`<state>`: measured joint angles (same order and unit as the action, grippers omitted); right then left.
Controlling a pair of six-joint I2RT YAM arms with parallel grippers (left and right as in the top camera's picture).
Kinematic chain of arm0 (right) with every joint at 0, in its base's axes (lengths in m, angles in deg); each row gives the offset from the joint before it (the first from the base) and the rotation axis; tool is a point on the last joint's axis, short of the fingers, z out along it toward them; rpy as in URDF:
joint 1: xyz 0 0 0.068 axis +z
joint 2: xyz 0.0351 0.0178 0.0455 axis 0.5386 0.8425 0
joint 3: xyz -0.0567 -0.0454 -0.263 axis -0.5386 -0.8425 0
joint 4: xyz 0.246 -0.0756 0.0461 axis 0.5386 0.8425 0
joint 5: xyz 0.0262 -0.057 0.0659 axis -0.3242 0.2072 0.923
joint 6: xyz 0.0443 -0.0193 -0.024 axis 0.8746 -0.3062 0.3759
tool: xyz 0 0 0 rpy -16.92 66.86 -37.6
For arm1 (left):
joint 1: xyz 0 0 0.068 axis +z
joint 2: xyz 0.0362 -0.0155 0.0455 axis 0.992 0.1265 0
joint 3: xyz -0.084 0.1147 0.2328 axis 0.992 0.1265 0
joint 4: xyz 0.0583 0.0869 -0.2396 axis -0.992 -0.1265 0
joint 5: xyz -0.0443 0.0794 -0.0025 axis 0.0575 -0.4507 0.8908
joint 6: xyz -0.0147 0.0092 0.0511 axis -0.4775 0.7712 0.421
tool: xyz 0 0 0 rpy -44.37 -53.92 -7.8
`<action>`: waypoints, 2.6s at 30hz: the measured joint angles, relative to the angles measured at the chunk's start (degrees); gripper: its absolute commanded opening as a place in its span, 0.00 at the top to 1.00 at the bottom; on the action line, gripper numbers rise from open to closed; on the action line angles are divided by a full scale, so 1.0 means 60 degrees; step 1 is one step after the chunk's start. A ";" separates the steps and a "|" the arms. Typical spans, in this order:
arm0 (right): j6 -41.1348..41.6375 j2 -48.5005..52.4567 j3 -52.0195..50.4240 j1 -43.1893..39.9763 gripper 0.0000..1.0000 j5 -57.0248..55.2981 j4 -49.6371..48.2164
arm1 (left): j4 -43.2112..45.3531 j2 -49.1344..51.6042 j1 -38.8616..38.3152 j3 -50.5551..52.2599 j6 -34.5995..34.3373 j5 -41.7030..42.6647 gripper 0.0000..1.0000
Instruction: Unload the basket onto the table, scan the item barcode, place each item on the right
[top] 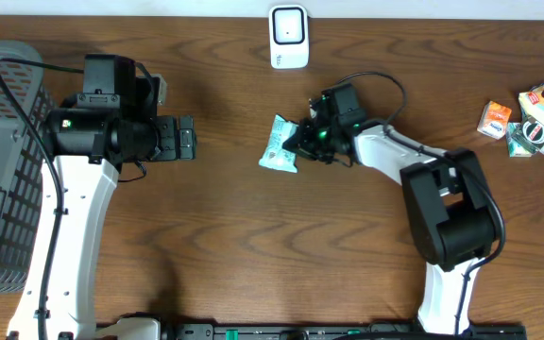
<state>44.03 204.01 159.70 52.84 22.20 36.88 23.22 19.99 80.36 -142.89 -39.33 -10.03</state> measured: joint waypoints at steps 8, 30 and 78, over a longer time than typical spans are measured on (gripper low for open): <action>-0.2127 -0.2641 -0.0149 -0.0987 0.99 0.1570 0.0055 | -0.0004 0.0000 0.0000 0.0000 0.0000 0.0004 0.02; -0.3785 -0.5493 -0.0131 -0.1027 0.98 0.2091 0.2200 | 0.0000 0.0000 0.0000 0.0000 0.0000 0.0000 0.02; -0.5519 -0.2080 -0.0135 0.2342 0.54 -1.2254 0.4120 | 0.0000 0.0000 0.0000 0.0000 0.0000 0.0000 0.02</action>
<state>10.92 191.53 158.89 66.89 -51.33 61.60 23.22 19.99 80.36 -142.89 -39.33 -10.03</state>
